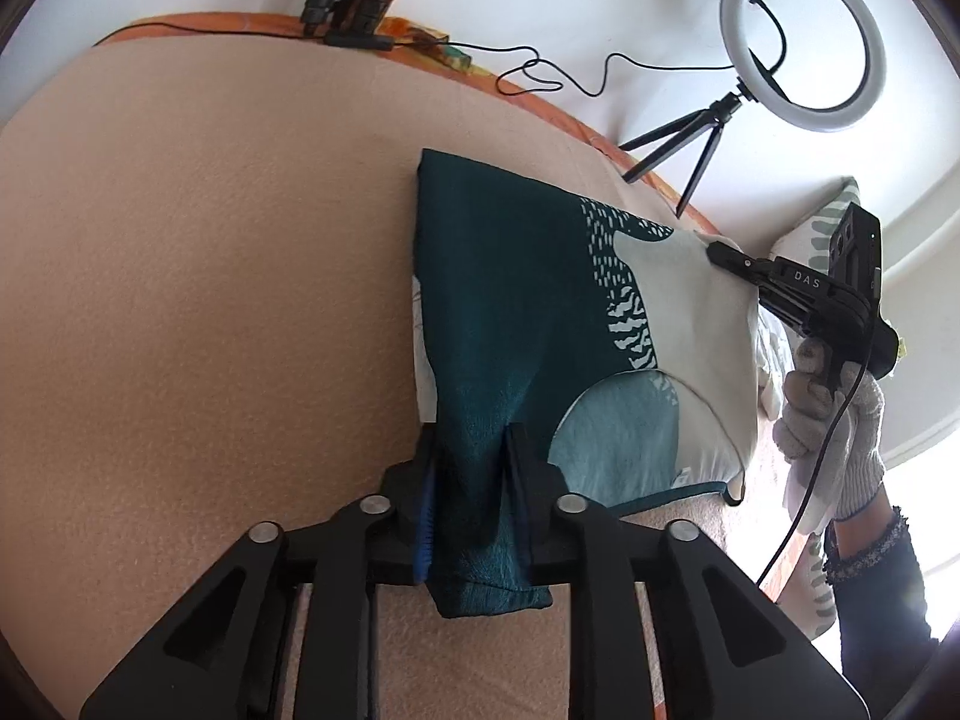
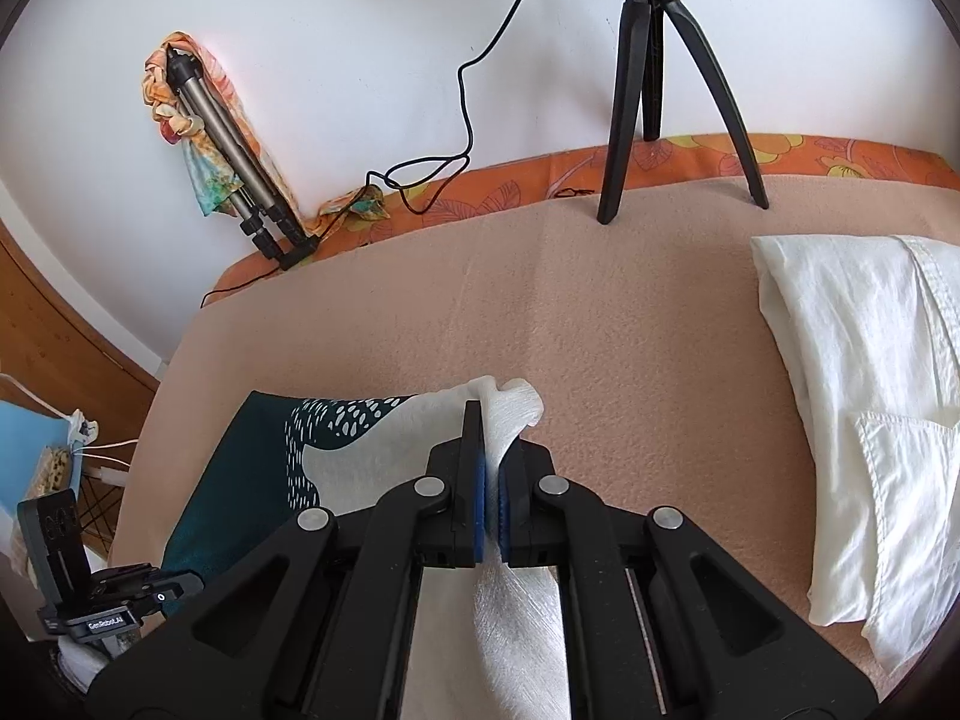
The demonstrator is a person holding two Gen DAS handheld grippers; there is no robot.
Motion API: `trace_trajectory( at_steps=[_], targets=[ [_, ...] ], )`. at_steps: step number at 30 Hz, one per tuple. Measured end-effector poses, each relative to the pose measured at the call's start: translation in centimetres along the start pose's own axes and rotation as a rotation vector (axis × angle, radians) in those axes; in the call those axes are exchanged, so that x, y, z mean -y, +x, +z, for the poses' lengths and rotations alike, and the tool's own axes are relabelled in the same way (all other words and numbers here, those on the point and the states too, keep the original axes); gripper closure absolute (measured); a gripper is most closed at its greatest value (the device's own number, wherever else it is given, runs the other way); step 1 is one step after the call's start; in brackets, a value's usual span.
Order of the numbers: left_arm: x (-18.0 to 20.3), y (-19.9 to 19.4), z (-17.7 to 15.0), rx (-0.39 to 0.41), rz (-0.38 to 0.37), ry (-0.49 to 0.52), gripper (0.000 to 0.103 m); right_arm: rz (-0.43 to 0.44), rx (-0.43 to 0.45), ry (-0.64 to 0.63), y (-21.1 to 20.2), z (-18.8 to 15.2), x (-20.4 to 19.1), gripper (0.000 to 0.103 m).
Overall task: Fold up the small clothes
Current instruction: 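Lift the folded t-shirt with both tools and carry it toward the white shirt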
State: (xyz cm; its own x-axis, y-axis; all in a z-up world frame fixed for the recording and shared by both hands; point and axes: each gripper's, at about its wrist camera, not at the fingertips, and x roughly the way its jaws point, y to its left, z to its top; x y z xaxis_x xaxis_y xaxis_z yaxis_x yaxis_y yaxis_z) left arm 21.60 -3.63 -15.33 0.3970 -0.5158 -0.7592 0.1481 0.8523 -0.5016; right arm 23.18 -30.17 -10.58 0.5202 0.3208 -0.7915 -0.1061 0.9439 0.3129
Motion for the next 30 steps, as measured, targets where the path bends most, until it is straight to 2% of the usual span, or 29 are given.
trace_trajectory(
  at_steps=[2,3,4,5,6,7,10,12,14,15,16,17,18,19,20,23,30],
  targets=[
    [-0.8,0.0,-0.3,-0.01,-0.022,-0.049,0.064,0.003,-0.01,-0.001,0.3,-0.2,0.5,0.098],
    [-1.1,-0.1,-0.4,0.001,-0.043,-0.067,0.061,-0.002,-0.023,0.001,0.5,-0.3,0.8,0.091],
    [-1.1,0.0,-0.4,0.004,-0.049,-0.071,0.06,-0.002,-0.041,0.009,0.7,-0.4,1.3,0.08],
    [-0.8,0.1,-0.3,0.002,-0.048,-0.063,0.059,0.001,-0.051,0.023,0.7,-0.7,1.8,0.073],
    [-0.5,0.3,-0.2,-0.002,-0.055,-0.051,0.057,0.005,-0.047,0.04,0.6,-1.0,2.4,0.06],
    [-0.2,0.6,0.0,-0.01,-0.072,-0.041,0.056,0.018,-0.041,0.058,0.4,-1.3,3.0,0.054],
    [0.4,1.2,0.4,-0.009,-0.098,-0.027,0.057,0.037,-0.047,0.117,0.2,-2.3,4.8,0.053],
    [1.2,1.6,0.5,-0.007,-0.099,0.015,0.059,0.07,-0.068,0.148,0.8,-3.0,5.6,0.053],
    [2.0,2.1,0.6,-0.016,-0.087,0.06,0.069,0.09,-0.066,0.138,1.5,-3.5,5.5,0.052],
    [2.2,2.4,0.7,-0.019,-0.082,0.069,0.083,0.103,-0.061,0.127,1.9,-3.7,5.1,0.052],
    [2.1,2.8,0.8,-0.026,-0.086,0.065,0.094,0.125,-0.056,0.121,2.3,-3.7,4.7,0.052],
    [1.9,3.0,0.8,-0.023,-0.095,0.058,0.095,0.137,-0.059,0.112,2.8,-3.7,4.2,0.053],
    [1.9,3.0,1.0,-0.019,-0.099,0.056,0.096,0.129,-0.058,0.091,3.2,-3.7,3.5,0.069],
    [2.0,3.0,1.2,-0.017,-0.097,0.056,0.097,0.125,-0.083,0.066,3.7,-3.7,2.8,0.094],
    [2.0,2.9,1.2,-0.013,-0.092,0.055,0.097,0.108,-0.098,0.042,4.2,-3.8,2.2,0.095],
    [2.3,2.1,1.2,0.009,-0.085,0.07,0.097,0.079,-0.067,-0.007,3.4,-3.4,0.8,0.097],
    [4.1,-0.4,1.8,0.073,-0.113,0.112,0.098,0.038,0.015,-0.062,-1.5,-1.1,-1.0,0.099]
  ],
)
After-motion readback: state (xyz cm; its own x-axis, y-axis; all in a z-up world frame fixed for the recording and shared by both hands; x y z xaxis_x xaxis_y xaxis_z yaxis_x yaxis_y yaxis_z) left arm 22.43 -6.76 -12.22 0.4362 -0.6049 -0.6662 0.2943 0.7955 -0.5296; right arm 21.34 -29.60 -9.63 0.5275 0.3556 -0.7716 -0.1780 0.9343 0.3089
